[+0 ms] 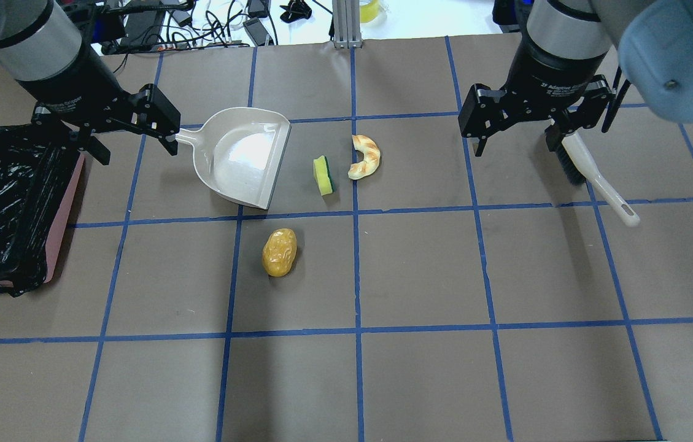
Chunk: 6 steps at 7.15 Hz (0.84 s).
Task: Sweep and dump trash into bin
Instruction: 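Grasp the dustpan handle with the left gripper while the right grasps the brush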
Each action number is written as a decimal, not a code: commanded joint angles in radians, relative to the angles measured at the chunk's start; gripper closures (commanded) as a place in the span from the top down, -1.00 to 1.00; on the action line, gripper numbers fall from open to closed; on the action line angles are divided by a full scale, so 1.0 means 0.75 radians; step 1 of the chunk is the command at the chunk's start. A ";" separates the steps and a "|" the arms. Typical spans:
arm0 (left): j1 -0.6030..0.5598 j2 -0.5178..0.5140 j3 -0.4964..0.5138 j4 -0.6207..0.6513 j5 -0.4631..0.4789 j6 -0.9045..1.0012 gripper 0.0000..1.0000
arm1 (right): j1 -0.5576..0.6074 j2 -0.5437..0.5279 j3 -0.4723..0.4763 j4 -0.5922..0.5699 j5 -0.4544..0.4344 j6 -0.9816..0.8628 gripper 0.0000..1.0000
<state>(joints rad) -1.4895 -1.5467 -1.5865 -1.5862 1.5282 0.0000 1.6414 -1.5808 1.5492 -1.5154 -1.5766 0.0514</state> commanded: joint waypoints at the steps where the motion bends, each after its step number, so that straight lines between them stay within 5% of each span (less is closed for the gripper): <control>1: 0.000 -0.008 0.000 -0.002 0.006 0.016 0.99 | 0.000 0.001 0.000 -0.002 0.000 0.005 1.00; 3: 0.018 -0.026 0.000 0.105 0.016 0.207 0.99 | -0.053 0.009 -0.002 -0.061 -0.005 -0.048 1.00; 6: 0.018 -0.185 0.003 0.251 0.016 0.779 0.98 | -0.453 0.086 0.016 -0.118 0.024 -0.528 1.00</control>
<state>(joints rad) -1.4762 -1.6376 -1.5839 -1.4440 1.5398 0.3948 1.4176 -1.5585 1.5541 -1.5714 -1.5628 -0.2183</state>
